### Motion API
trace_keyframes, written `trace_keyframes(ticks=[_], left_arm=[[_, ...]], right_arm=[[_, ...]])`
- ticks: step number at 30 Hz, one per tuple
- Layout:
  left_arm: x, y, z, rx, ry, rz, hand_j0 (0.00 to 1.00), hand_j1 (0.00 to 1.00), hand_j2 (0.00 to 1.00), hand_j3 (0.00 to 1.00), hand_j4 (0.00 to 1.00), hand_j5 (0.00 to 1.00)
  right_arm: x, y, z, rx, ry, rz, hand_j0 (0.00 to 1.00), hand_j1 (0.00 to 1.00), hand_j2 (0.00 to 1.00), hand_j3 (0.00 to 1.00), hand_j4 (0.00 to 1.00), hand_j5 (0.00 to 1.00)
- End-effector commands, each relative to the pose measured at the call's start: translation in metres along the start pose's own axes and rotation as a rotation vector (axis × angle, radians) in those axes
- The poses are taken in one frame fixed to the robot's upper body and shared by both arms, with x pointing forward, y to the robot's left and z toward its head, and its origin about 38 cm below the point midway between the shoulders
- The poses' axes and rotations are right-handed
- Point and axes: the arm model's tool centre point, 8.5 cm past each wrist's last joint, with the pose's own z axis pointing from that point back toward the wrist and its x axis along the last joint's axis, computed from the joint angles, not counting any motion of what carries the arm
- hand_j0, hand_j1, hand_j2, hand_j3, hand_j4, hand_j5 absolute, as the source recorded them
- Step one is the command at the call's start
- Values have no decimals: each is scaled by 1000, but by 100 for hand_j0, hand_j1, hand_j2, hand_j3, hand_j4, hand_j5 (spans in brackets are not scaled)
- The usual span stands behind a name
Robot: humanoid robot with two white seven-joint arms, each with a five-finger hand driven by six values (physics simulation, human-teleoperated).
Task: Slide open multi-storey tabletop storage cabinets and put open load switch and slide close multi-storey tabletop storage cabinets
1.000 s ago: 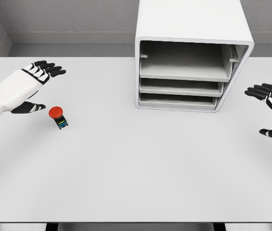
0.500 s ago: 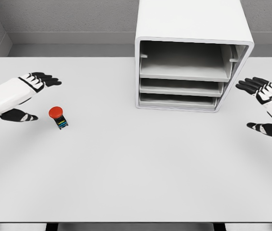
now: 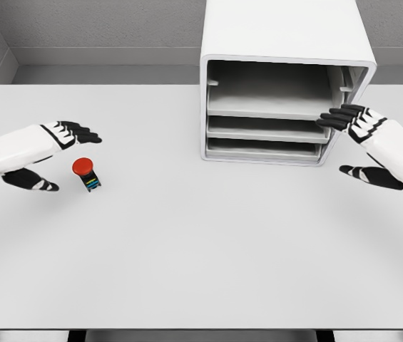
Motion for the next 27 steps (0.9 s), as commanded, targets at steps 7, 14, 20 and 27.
trace_keyframes(ticks=[7, 14, 20, 27], left_arm=[[-3, -20, -16, -69, -8, 20, 100, 100, 100, 100, 100, 100], [-23, -27, -26, -92, 35, 46, 100, 100, 100, 100, 100, 100], [-25, -28, -36, -93, 38, 41, 100, 100, 100, 100, 100, 100], [-31, -32, -44, -115, 61, 25, 100, 100, 100, 100, 100, 100]], right_arm=[[14, 7, -32, 45, -108, -8, 90, 90, 90, 90, 90, 90], [24, 19, -47, 71, -157, -32, 91, 91, 91, 91, 91, 91], [29, 16, -61, 63, -195, -24, 91, 91, 91, 91, 91, 91], [38, 18, -80, 27, -234, -41, 91, 91, 91, 91, 91, 91]])
